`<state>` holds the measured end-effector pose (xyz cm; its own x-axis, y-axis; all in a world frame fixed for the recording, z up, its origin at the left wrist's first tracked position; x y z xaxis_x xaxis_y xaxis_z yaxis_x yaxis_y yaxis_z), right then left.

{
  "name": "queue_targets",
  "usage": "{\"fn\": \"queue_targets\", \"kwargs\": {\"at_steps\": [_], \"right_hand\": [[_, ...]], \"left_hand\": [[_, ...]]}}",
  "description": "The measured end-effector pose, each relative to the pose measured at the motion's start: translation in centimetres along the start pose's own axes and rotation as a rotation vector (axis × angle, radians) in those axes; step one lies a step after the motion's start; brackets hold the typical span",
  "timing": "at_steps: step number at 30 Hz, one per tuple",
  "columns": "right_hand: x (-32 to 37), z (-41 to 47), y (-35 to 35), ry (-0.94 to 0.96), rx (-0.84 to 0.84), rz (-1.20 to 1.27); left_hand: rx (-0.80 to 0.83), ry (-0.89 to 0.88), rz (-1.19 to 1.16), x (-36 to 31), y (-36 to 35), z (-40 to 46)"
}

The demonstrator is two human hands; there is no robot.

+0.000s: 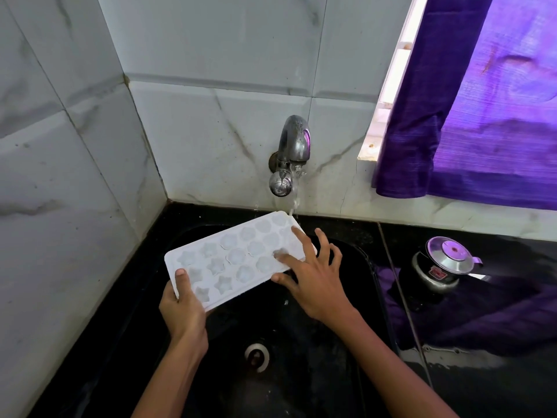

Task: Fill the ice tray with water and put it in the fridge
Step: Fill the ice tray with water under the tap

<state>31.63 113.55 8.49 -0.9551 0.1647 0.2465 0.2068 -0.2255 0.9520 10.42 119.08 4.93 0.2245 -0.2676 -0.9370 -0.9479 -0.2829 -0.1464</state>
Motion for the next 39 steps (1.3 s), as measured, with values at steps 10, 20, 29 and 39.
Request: {"fn": "queue_targets", "kwargs": {"at_steps": [10,20,29,39], "right_hand": [[-0.3,0.0,0.9,0.067,-0.042,-0.082],[0.2,-0.9,1.9,0.018,-0.222,-0.289],[-0.3,-1.3,2.3,0.023,-0.175,-0.226],[-2.5,-0.6,3.0,-0.129,0.174,0.172]], "left_hand": [[0.037,0.006,0.045,0.0,-0.1,-0.2],[0.033,-0.039,0.073,-0.4,-0.4,-0.9],[0.085,-0.015,0.084,0.2,-0.4,-1.0],[0.166,0.038,0.118,1.4,-1.8,-1.0]]}}
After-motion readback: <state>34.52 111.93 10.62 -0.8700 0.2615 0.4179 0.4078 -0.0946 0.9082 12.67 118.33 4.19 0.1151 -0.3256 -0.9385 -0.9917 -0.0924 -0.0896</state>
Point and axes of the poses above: each hand's wrist, its own z-axis towards the middle knuckle, its own y-axis out of the back of the hand, x = y × z, the point moved 7 cm from there along z, towards the middle knuckle, and after that the axes turned 1 degree about z, right-handed, at the moved point
